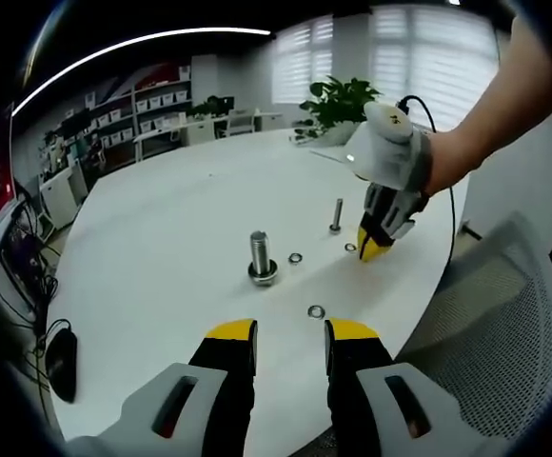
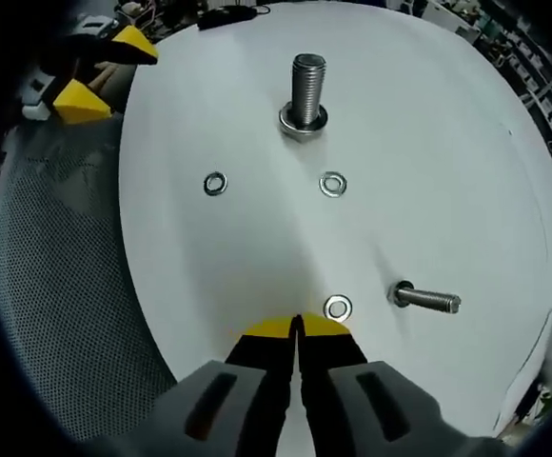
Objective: Place the washer onto the threaded stud by aligning its center hole with the stud, sliding it down to the base, and recovering from edge contact or off-axis alignment until the washer reaches the visible bottom stop.
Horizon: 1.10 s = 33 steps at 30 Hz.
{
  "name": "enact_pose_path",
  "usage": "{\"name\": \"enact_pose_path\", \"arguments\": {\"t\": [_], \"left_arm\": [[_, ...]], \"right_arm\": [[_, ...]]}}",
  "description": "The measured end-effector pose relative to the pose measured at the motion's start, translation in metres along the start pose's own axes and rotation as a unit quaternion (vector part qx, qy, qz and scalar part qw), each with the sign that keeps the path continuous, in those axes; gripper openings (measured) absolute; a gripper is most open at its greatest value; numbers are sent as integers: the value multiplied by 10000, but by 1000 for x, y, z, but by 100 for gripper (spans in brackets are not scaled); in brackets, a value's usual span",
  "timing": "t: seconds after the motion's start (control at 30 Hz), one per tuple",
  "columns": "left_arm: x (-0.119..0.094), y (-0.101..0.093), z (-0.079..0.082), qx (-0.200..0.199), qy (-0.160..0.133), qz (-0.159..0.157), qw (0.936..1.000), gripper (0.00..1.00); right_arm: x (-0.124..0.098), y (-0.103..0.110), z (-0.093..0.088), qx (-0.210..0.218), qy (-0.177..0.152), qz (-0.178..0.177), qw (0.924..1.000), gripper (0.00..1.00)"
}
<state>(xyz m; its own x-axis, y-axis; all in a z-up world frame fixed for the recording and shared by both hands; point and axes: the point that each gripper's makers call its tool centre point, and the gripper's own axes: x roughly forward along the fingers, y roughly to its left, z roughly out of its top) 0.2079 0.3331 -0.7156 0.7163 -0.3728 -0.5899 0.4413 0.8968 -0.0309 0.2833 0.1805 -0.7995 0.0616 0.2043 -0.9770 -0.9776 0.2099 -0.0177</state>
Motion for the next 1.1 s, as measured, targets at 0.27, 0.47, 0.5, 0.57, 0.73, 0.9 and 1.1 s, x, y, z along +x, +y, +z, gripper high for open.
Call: {"name": "enact_pose_path", "arguments": {"t": [0.27, 0.47, 0.5, 0.57, 0.73, 0.9, 1.1], "left_arm": [[0, 0, 0, -2, 4, 16, 10000, 26], [-1, -1, 0, 18, 3, -8, 10000, 26], [-1, -1, 0, 9, -7, -6, 10000, 26], [-1, -1, 0, 5, 2, -3, 10000, 26], [-1, -3, 0, 23, -1, -35, 10000, 26], [-1, -2, 1, 8, -20, -34, 10000, 26], [-1, -3, 1, 6, -25, -44, 10000, 26]], "right_arm": [[1, 0, -1, 119, -71, -7, 9999, 3], [0, 3, -1, 252, -105, 21, 9996, 5], [0, 3, -2, 274, -86, 30, 9996, 7], [-2, 3, -6, 408, -57, 23, 9991, 10], [-7, -7, -12, 658, -80, -43, 9978, 14], [-8, -16, -9, 842, -162, -134, 9962, 20], [-2, -22, -2, 775, -170, -238, 9966, 25]]}}
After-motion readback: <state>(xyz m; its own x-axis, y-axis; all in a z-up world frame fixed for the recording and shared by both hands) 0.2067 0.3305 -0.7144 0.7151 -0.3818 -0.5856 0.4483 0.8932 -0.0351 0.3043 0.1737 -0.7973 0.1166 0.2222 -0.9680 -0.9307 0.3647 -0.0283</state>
